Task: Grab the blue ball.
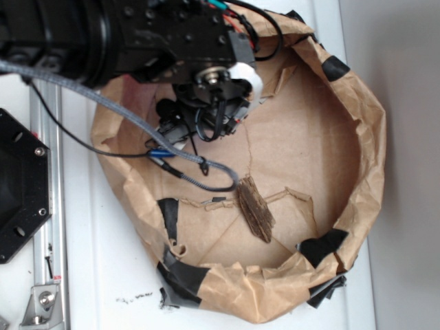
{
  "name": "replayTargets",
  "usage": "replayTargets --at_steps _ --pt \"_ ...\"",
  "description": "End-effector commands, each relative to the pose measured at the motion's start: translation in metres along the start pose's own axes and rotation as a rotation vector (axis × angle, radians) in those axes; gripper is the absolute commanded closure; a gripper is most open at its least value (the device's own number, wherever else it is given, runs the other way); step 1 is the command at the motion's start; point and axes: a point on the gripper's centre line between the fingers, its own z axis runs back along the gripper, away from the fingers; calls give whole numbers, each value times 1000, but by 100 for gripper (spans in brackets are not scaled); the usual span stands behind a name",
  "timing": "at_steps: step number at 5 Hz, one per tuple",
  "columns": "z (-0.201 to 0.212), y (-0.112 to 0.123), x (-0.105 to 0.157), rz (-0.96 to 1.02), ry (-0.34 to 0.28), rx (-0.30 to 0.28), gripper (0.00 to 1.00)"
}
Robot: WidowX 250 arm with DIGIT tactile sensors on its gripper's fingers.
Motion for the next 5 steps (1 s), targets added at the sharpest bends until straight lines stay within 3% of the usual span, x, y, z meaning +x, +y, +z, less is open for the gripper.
replayTargets --at_steps 1,2,3,4,5 --pt "13 -1 0 38 13 41 100" --pt "38 -4 13 49 -7 80 100" --pt "91 -5 35 138 -109 127 100" --pt "130 -5 46 174 -190 128 100" --pt "138 -3 48 195 -162 134 100"
